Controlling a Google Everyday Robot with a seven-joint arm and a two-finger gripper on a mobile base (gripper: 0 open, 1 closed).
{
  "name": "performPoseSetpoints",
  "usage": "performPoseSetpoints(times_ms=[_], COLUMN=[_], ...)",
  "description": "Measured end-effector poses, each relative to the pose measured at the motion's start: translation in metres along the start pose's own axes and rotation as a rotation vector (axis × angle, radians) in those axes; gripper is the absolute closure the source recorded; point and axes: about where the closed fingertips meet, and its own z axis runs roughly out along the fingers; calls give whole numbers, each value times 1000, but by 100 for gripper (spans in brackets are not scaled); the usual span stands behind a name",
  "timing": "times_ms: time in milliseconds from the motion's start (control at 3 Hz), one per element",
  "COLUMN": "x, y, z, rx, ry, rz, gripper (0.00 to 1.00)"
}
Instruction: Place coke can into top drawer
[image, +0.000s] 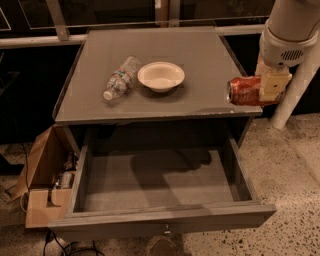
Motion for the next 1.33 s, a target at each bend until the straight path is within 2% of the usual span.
performPoseSetpoints(times_ms=[333,667,1000,1333], x=[0,0,-12,-36], y=[0,10,41,72], z=[0,2,6,25], rx=[0,-8,-50,-114], ry=[0,-7,-44,-82], rz=[0,6,-2,-23], gripper=[100,100,100,100])
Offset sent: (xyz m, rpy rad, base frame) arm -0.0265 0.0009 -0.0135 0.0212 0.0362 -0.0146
